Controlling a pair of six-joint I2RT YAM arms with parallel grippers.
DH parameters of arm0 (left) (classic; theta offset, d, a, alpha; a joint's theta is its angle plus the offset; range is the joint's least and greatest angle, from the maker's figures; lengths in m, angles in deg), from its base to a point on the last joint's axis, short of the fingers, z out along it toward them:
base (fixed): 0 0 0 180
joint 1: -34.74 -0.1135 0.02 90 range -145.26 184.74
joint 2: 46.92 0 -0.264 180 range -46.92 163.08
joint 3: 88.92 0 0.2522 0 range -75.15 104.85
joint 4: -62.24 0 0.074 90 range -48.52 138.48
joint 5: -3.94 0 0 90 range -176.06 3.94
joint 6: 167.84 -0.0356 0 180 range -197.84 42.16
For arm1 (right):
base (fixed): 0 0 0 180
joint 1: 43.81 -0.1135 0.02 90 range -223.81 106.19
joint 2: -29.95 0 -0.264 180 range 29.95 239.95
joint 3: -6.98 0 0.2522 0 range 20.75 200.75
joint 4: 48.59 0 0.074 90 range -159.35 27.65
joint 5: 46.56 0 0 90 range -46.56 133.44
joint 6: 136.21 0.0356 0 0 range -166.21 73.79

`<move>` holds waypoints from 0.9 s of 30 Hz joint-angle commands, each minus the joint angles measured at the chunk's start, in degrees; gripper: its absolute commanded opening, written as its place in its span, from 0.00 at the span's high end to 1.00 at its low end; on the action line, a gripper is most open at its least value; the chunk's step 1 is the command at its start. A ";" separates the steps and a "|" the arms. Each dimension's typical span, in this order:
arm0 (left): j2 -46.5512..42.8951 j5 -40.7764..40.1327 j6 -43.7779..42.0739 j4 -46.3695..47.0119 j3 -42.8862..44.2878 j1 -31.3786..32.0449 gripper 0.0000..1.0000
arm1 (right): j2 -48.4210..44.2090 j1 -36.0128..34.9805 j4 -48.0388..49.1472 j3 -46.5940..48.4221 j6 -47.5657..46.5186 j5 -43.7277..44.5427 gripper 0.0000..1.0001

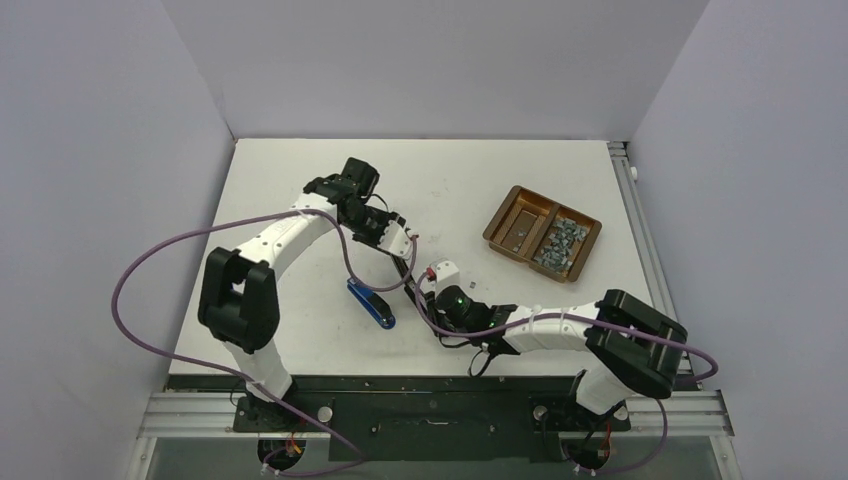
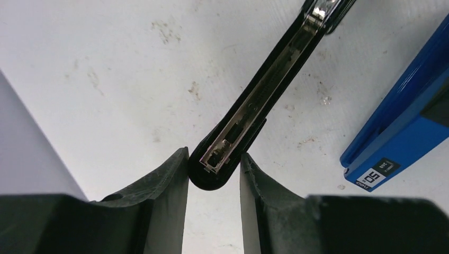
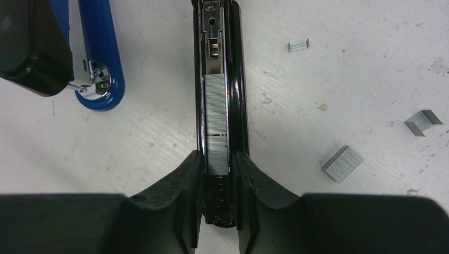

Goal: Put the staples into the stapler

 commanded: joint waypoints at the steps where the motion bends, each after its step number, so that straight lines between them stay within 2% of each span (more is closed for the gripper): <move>1: -5.02 12.71 2.60 -2.36 -2.49 4.72 0.86 | 4.90 0.58 6.58 0.88 3.94 -1.67 0.92; 13: -9.91 15.37 4.02 -4.91 -4.81 10.16 0.85 | 9.42 0.72 10.76 2.16 5.11 -0.50 0.92; 21: -11.76 15.75 5.67 -5.26 -6.47 11.08 0.85 | 11.36 0.69 11.87 2.52 5.23 -0.84 0.92; 27: -12.36 19.04 12.90 -5.14 -5.92 11.43 0.75 | 11.80 0.68 11.76 2.52 5.25 0.05 0.91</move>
